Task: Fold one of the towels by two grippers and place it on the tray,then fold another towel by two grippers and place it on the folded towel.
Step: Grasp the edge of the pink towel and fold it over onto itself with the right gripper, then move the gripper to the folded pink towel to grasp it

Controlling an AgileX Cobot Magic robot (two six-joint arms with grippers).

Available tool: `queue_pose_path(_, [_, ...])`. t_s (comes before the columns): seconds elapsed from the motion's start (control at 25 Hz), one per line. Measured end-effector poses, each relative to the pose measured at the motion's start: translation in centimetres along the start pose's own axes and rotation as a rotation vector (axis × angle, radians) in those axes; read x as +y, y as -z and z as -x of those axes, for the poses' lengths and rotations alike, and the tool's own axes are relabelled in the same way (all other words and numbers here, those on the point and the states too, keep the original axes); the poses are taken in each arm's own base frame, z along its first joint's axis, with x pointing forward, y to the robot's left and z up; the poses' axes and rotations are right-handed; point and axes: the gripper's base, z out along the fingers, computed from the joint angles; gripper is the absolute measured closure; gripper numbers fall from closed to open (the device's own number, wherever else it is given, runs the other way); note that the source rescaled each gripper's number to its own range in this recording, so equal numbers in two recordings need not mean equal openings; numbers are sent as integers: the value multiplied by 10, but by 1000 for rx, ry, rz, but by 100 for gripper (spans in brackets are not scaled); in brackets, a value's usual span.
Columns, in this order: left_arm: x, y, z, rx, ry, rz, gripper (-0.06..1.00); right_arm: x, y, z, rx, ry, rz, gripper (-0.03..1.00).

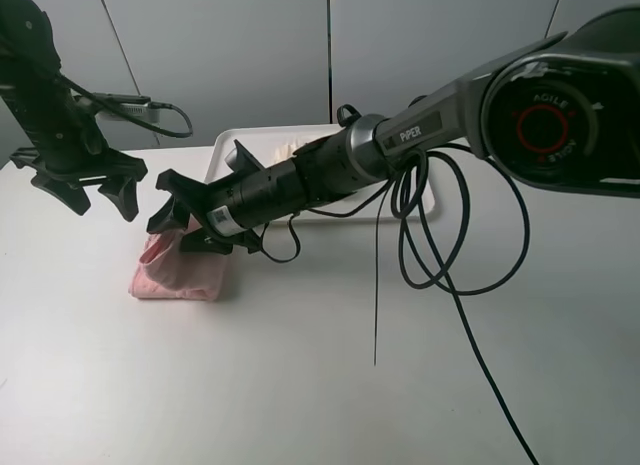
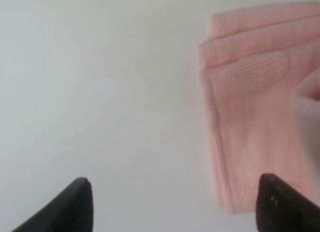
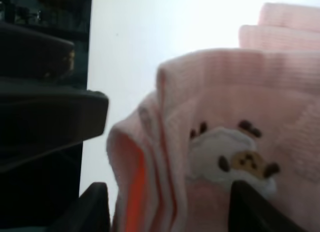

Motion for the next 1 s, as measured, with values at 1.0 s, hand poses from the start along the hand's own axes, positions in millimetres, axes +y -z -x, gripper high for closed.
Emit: queue_pose_path(1.0, [-2,0,-1,11,-10,-19,9,-14,37,16,152,109,-196,13])
